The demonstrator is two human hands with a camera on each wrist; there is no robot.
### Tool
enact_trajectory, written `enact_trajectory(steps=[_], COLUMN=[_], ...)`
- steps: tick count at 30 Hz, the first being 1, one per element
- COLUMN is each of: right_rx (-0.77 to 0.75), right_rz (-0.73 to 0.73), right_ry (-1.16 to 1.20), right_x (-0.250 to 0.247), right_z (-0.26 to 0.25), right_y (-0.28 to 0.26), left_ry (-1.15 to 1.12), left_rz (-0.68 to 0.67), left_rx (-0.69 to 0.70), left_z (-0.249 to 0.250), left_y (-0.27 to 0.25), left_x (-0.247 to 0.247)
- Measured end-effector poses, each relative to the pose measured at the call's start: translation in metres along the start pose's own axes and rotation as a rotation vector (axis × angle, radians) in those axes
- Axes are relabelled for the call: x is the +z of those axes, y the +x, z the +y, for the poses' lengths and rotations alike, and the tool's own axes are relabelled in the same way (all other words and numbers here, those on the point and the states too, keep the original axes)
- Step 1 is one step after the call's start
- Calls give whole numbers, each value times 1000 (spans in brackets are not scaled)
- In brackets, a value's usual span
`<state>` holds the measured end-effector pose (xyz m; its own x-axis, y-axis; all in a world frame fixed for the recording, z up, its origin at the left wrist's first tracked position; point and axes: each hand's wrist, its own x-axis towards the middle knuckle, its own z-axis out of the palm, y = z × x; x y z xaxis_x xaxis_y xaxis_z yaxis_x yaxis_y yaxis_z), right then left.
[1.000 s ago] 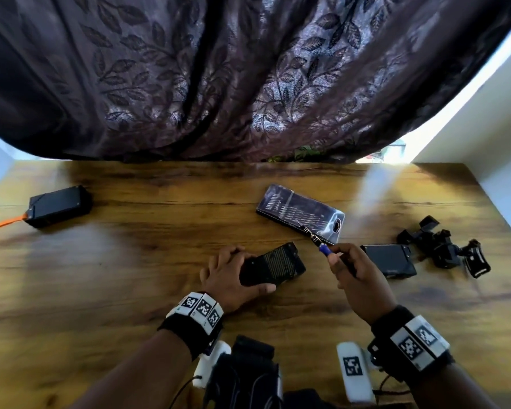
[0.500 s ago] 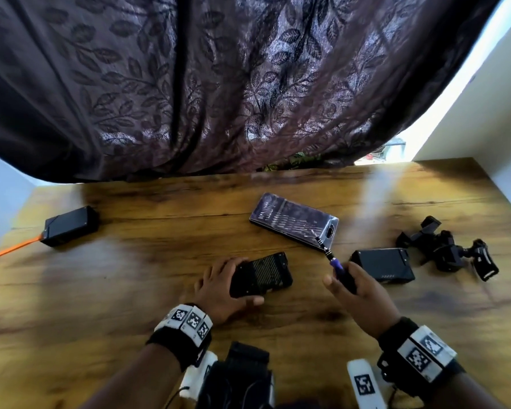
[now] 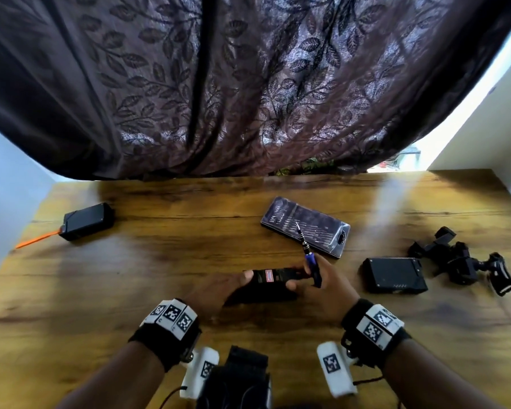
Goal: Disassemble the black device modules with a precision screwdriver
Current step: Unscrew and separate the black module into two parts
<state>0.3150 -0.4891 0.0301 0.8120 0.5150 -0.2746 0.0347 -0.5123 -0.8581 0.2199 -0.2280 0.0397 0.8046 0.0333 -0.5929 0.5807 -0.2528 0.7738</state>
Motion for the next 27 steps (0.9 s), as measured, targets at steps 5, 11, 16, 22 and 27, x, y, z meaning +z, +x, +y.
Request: enact_trajectory(steps=[5, 11, 16, 22, 27], right_rx=[-32, 18, 88, 169, 233], right_rz=[74, 15, -48, 40, 95], right_ry=[49, 22, 50, 198, 270], right_x=[18, 25, 27, 39, 49], right_z=[-4, -10, -9, -6, -11], right_y=[0, -3, -10, -27, -40], left_ry=[-236, -130, -243, -282, -283], left_rz=[-42, -133, -235, -404, -448], left_rx=[-118, -85, -47, 4, -14], left_z=[1, -7, -19, -30, -31], left_y=[-11, -9, -10, -6, -5], left_x=[-1, -9, -19, -28, -29])
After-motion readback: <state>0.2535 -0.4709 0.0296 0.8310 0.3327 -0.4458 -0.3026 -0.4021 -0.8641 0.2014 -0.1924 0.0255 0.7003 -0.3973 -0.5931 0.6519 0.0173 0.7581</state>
